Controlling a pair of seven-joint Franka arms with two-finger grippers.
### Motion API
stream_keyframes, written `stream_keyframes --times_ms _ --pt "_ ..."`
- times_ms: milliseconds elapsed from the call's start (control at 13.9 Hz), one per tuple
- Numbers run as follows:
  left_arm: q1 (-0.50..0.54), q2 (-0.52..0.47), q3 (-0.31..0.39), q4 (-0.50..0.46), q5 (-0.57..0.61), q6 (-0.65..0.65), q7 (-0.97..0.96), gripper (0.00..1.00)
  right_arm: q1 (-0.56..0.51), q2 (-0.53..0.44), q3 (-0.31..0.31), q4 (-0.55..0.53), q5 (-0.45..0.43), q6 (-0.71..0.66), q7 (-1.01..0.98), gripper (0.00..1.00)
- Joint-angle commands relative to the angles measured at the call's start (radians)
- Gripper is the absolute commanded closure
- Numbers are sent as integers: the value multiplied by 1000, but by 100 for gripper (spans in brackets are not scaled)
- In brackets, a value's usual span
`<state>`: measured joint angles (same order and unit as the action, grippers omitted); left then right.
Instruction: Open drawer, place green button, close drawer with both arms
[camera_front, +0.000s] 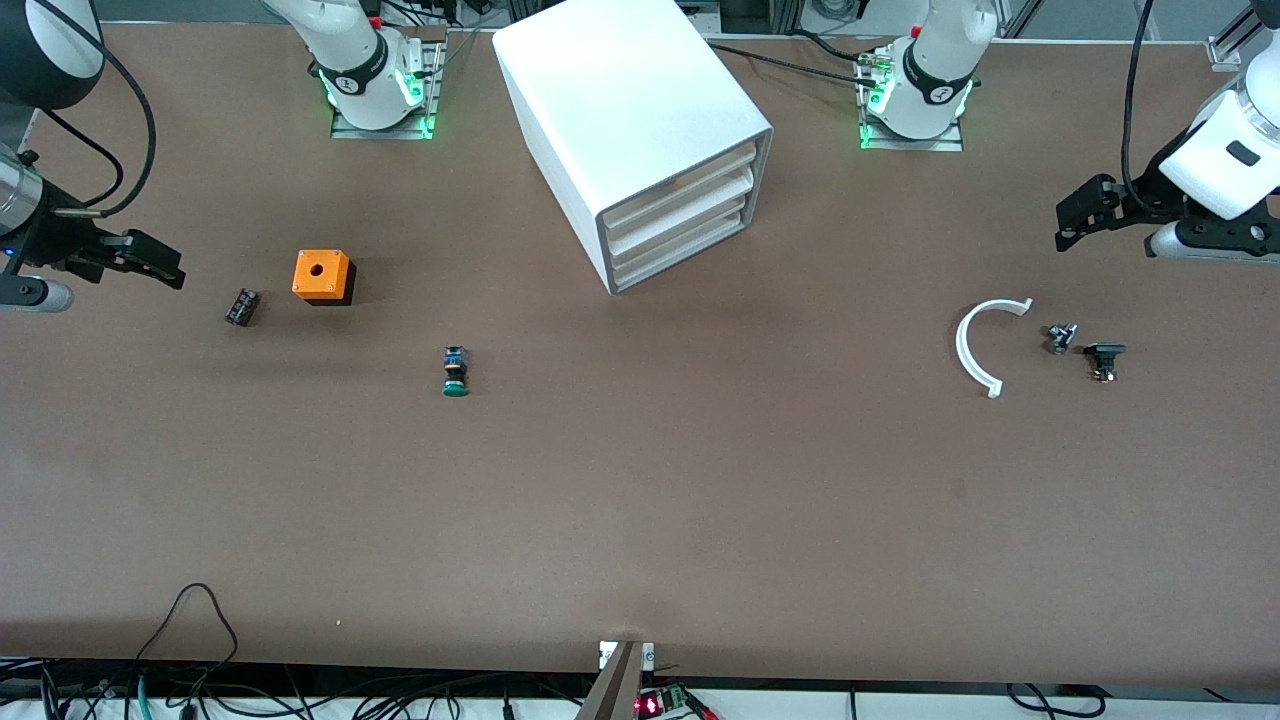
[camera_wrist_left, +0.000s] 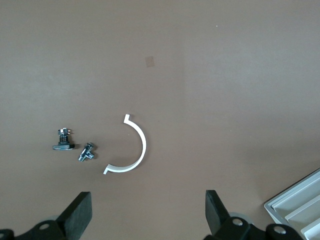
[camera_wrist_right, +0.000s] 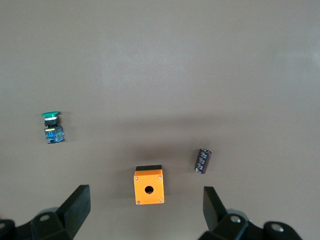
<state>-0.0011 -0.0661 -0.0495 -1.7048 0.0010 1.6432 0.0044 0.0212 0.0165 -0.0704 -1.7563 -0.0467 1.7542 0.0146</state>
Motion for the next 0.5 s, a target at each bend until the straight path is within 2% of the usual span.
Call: stream_keyframes --times_ms 0,431 --pt "3 15 3 34 -3 -22 23 0 2 -15 -2 -14 21 8 -18 0" --pt "0 40 0 68 -6 -22 14 0 6 -6 0 -11 21 8 -31 0"
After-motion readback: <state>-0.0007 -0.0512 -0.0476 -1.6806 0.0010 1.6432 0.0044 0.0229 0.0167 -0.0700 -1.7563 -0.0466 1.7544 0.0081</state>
